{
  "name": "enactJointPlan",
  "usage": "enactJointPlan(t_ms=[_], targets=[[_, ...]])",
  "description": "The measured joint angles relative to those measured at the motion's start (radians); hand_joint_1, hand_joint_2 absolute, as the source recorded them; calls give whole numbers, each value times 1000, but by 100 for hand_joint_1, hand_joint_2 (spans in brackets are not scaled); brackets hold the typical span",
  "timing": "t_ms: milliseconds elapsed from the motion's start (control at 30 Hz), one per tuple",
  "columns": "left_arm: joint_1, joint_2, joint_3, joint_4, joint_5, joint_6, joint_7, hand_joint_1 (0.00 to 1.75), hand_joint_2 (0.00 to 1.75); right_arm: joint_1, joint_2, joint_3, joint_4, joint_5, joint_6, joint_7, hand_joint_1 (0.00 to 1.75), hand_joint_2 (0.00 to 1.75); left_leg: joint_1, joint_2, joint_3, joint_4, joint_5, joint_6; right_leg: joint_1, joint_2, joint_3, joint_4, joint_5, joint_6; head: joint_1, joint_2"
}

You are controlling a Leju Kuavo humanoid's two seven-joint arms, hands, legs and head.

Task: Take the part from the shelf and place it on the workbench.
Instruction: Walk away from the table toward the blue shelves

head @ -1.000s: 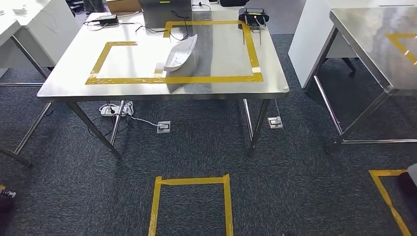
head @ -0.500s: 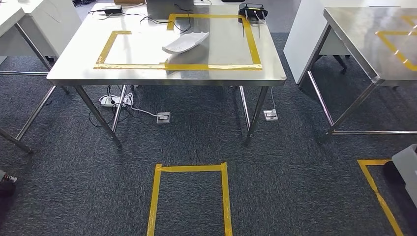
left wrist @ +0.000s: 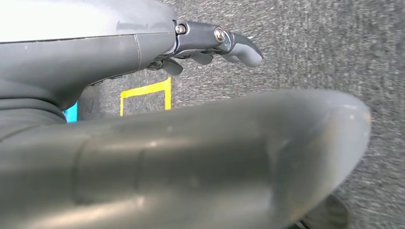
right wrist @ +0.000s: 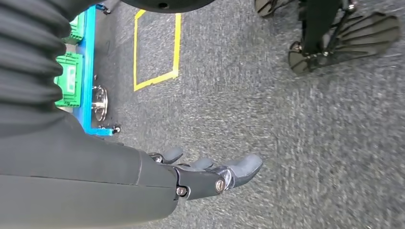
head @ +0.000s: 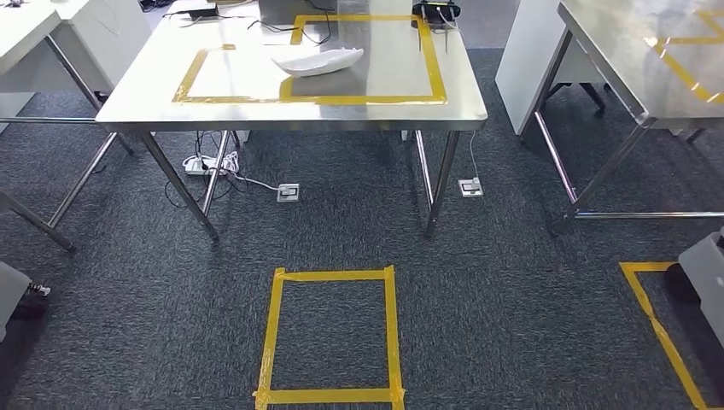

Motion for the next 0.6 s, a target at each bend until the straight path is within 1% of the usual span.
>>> enactJointPlan(t_ms=[33, 67, 100, 133, 167, 200, 233, 267, 300, 333, 367, 400, 433, 467, 500, 533, 567, 600], targets=[[-1, -1, -1, -1, -3, 2, -1, 0, 0, -1, 0, 0, 0, -1, -6, 2, 0, 175, 2, -4, 45, -66, 2, -4, 0, 0, -13, 10, 5, 7, -1, 0], [-1, -2, -3, -2, -6, 4, -2, 0, 0, -2, 1, 0, 0, -1, -12, 7, 0, 175, 3, -7, 75, -117, -7, -4, 2, 0, -24, 17, 11, 13, 0, 0], [-1, -4, -5, -2, -9, 6, -4, 0, 0, -3, 0, 0, 0, 2, -16, 14, 0, 175, 3, -10, 87, -145, -19, 1, 5, 1, -33, 22, 19, 18, 0, 0], [-1, -4, -7, -3, -12, 8, -5, 0, 0, -3, 0, 0, 0, 7, -18, 23, 0, 175, 0, -12, 86, -153, -21, 12, 6, 1, -38, 23, 29, 21, 1, 0], [0, -6, -9, -2, -14, 8, -5, 0, 0, -2, 1, 0, 0, 12, -19, 29, 0, 175, 0, -10, 75, -152, -17, 24, 6, 2, -43, 23, 36, 25, 3, 0], [0, -7, -11, -2, -17, 9, -4, 0, 0, 0, 1, 1, 0, 17, -19, 31, 0, 175, -1, -8, 67, -151, -9, 36, 3, 2, -49, 28, 30, 29, 4, 0], [-1, -8, -13, -3, -21, 9, -3, 0, 0, 1, 1, 1, 0, 19, -20, 30, 0, 175, -2, -5, 58, -151, 0, 49, 1, 3, -58, 47, 6, 33, 5, 0], [-2, -9, -16, -3, -26, 8, -1, 0, 0, 2, 1, 1, 0, 18, -22, 25, 0, 175, -3, -3, 48, -151, 10, 60, 0, 4, -72, 87, -36, 36, 6, 0], [-4, -9, -19, -4, -31, 8, 2, 0, 0, 1, 2, 1, 0, 16, -24, 20, 0, 175, -6, -2, 37, -150, 20, 67, 0, 5, -90, 146, -87, 38, 7, 0], [-6, -9, -22, -4, -36, 8, 6, 0, 0, 0, 2, 1, 0, 14, -28, 16, 0, 175, -9, -1, 24, -149, 31, 72, 1, 6, -108, 215, -132, 38, 8, 0], [-7, -10, -24, -5, -41, 7, 10, 0, 0, -1, 2, 1, 1, 14, -31, 14, 0, 175, -14, 1, 10, -148, 41, 75, 2, 6, -118, 273, -161, 37, 9, 0], [-8, -10, -25, -5, -43, 7, 13, 0, 0, -1, 2, 1, 1, 17, -30, 12, 0, 175, -18, 2, -3, -148, 51, 77, 4, 7, -113, 305, -169, 32, 9, 0], [-9, -10, -27, -5, -45, 6, 17, 0, 0, -1, 2, 1, 1, 22, -27, 11, 0, 175, -22, 2, -15, -147, 60, 79, 8, 8, -91, 302, -158, 25, 9, 0], [-10, -11, -28, -5, -45, 5, 20, 0, 0, -2, 2, 1, 1, 26, -22, 9, 0, 175, -27, 2, -25, -146, 68, 80, 14, 9, -50, 260, -134, 15, 9, 0], [-11, -12, -30, -5, -45, 5, 22, 0, 0, -3, 2, 2, 0, 29, -19, 7, 0, 175, -29, 2, -32, -146, 76, 81, 22, 10, 4, 189, -115, -1, 9, 0], [-13, -13, -31, -5, -45, 5, 24, 0, 0, -5, 1, 2, 0, 31, -18, 7, 0, 175, -32, 3, -39, -146, 84, 80, 29, 10, 57, 112, -107, -16, 9, 0], [-14, -14, -32, -5, -45, 5, 25, 0, 0, -8, 0, 2, 0, 32, -19, 8, 0, 175, -32, 4, -42, -148, 93, 76, 35, 10, 95, 51, -105, -26, 9, 0], [-16, -15, -33, -5, -45, 5, 26, 0, 0, -10, -1, 3, 0, 34, -20, 12, 0, 175, -29, 4, -45, -150, 101, 72, 40, 11, 116, 13, -108, -33, 9, 0]])
